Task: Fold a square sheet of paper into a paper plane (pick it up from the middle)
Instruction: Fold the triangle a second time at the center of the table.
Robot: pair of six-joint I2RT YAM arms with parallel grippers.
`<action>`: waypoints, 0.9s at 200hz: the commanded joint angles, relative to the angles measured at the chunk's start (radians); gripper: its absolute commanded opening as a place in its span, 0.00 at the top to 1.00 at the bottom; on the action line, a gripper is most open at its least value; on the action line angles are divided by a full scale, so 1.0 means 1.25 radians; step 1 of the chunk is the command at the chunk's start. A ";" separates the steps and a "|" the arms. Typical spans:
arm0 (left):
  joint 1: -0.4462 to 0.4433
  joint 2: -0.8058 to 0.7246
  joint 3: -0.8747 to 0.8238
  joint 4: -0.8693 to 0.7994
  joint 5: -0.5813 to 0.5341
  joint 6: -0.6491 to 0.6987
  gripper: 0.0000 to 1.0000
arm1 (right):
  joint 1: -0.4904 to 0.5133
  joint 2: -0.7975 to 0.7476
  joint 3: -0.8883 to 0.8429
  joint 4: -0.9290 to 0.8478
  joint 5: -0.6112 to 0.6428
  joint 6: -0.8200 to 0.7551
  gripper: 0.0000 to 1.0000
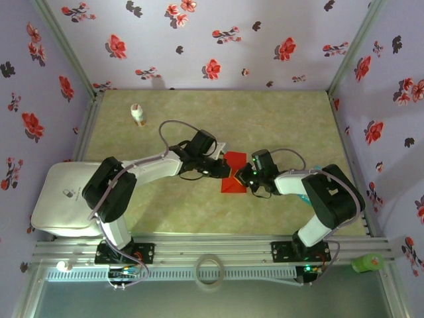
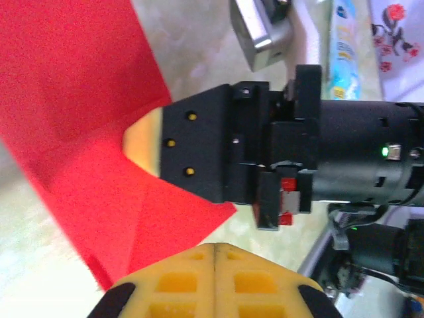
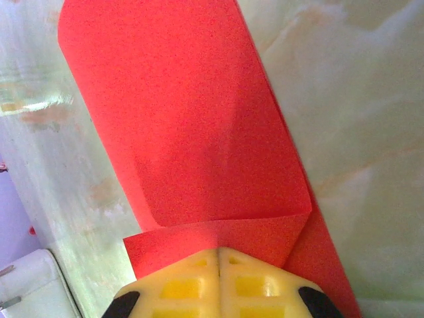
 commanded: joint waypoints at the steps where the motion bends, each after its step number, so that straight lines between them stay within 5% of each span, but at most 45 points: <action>1: 0.002 0.050 0.004 0.024 0.087 -0.046 1.00 | -0.009 0.006 -0.023 -0.065 0.027 -0.012 1.00; 180: -0.004 0.166 0.032 -0.049 0.052 -0.006 1.00 | -0.009 0.002 -0.021 -0.087 0.033 -0.019 1.00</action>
